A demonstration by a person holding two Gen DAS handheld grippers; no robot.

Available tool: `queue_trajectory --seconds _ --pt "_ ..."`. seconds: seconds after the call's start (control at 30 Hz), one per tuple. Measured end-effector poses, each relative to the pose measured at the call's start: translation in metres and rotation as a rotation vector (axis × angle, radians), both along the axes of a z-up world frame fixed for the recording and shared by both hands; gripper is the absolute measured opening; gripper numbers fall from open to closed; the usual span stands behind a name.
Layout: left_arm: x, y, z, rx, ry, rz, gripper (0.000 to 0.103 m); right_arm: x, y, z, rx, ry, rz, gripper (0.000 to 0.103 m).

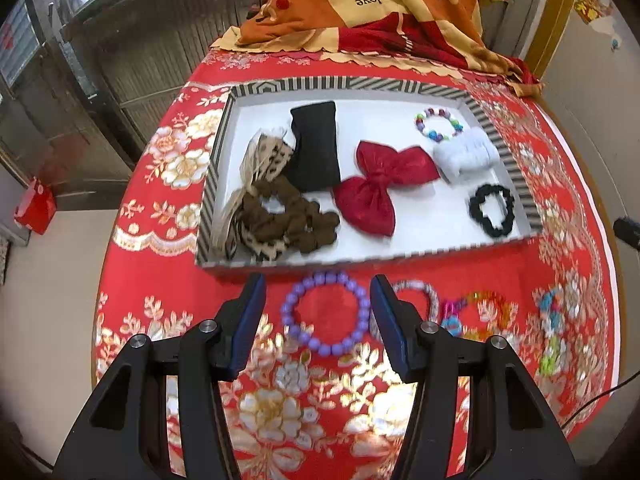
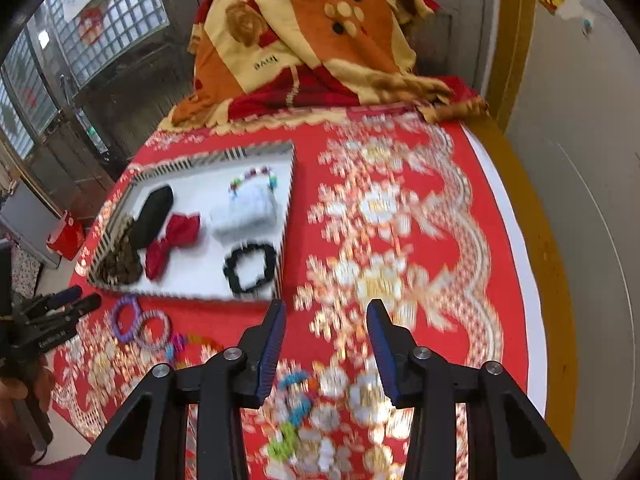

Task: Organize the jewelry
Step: 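Withdraw both grippers from the tray toward the remaining bracelets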

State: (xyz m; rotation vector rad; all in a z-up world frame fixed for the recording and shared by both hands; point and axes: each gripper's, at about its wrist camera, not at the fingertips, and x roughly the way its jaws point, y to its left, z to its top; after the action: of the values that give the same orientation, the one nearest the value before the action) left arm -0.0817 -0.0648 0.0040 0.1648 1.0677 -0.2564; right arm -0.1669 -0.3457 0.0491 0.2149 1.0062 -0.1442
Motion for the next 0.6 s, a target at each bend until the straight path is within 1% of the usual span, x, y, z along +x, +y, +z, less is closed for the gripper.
queue_trajectory --seconds 0.13,0.27,0.43,0.6 --pt "-0.012 0.008 0.000 -0.015 0.014 0.006 0.054 -0.016 0.010 -0.020 0.035 0.032 0.005 0.040" --pt "-0.021 0.021 0.001 -0.051 0.029 0.025 0.054 -0.025 0.026 -0.034 0.055 0.055 0.045 0.040" --pt "-0.030 0.043 -0.003 -0.086 0.063 0.069 0.054 -0.024 0.046 -0.044 0.089 0.064 0.090 0.040" --pt "-0.035 0.060 -0.010 -0.094 0.089 0.107 0.054 -0.016 0.069 -0.056 0.089 0.081 0.144 0.040"
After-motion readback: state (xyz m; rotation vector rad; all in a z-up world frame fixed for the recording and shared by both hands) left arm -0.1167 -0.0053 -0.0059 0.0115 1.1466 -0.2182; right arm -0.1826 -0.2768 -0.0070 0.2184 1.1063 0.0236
